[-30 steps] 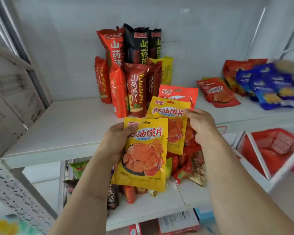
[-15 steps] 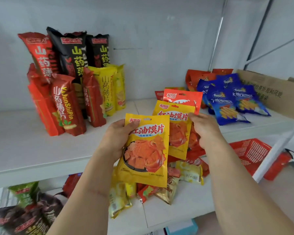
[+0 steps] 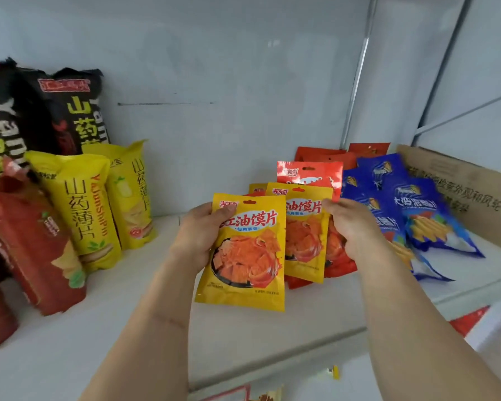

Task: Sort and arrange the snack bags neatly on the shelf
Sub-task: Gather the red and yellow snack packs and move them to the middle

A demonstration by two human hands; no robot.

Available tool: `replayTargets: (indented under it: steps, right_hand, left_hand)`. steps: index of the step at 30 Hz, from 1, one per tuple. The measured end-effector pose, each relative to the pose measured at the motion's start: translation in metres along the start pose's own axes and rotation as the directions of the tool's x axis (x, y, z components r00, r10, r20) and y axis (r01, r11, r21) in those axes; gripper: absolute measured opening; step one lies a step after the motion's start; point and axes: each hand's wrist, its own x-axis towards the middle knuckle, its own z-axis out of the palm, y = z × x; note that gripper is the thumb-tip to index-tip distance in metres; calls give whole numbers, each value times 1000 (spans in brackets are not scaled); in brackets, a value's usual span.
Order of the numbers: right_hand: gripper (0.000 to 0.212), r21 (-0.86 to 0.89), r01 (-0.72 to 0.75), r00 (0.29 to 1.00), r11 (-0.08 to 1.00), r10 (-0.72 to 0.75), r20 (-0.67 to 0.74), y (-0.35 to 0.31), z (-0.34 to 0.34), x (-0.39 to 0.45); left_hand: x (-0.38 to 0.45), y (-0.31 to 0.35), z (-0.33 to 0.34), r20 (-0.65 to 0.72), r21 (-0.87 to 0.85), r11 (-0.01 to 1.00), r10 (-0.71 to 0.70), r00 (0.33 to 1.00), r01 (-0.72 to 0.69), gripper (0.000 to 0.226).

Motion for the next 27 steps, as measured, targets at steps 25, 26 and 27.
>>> replayTargets:
  steps: [25,26,27]
  right_hand:
    - [41,-181,366,926,913,-338,167,32,30,177]
    - [41,-177,370,923,912,-340,180,30,28,180]
    - [42,-173,378,919,910,-346,189,29,27,183]
  left_hand:
    - [105,-45,104,-509,324,945,143,849,36,21]
    - [107,-45,108,-512,334,942,146,847,40,22]
    - [108,-45,112,-516,343,938,148,844,45,22]
